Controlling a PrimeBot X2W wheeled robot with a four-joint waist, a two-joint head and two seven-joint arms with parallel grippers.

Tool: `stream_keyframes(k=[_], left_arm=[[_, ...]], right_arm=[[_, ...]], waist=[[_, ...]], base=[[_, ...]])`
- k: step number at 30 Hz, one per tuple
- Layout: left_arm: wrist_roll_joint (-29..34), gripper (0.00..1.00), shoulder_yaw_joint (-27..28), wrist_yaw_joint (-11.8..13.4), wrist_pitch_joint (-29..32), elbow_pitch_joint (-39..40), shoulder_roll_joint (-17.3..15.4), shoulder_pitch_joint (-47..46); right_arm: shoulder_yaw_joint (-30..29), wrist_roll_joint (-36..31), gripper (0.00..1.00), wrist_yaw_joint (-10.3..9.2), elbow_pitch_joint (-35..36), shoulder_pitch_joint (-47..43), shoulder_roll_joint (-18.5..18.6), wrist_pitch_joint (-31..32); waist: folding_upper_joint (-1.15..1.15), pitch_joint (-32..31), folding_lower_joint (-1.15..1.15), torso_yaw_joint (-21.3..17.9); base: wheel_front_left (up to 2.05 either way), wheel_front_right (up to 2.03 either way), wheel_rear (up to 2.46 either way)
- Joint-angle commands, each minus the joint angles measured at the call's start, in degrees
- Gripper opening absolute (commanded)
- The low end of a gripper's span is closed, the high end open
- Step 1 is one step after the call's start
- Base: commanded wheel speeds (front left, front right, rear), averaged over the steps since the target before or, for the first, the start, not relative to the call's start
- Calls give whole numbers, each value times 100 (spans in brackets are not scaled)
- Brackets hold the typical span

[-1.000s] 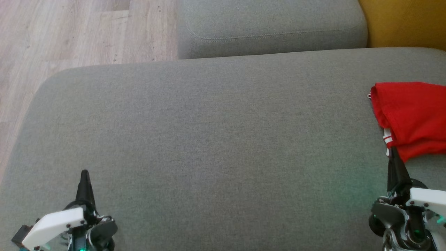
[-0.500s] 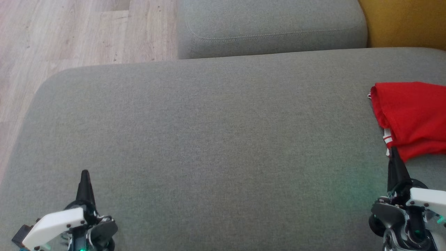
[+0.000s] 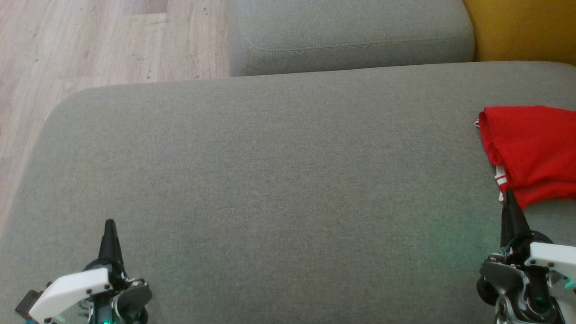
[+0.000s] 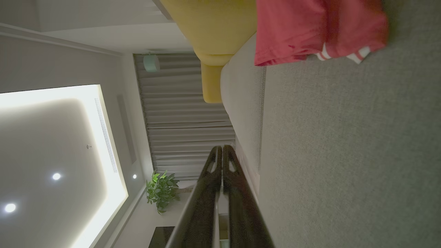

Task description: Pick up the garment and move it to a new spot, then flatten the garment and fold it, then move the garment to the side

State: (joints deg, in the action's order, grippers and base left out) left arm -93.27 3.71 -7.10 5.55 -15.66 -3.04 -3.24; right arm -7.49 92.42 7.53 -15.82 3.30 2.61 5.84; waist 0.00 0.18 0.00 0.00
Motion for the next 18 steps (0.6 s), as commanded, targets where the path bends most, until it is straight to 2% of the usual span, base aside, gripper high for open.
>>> stream_keyframes(k=[1,18], left_arm=[[51,0,209,-38,35,165,-38,-288],[65,0,226,-38,49,164,-27,-289]], right_arm=[[117,-9,0,-4,180,286,45,48],[111,-14,0,-4,180,287,41,53]], waist=[[0,0,0,0],[0,0,0,0]], base=[[0,0,0],[0,0,0]])
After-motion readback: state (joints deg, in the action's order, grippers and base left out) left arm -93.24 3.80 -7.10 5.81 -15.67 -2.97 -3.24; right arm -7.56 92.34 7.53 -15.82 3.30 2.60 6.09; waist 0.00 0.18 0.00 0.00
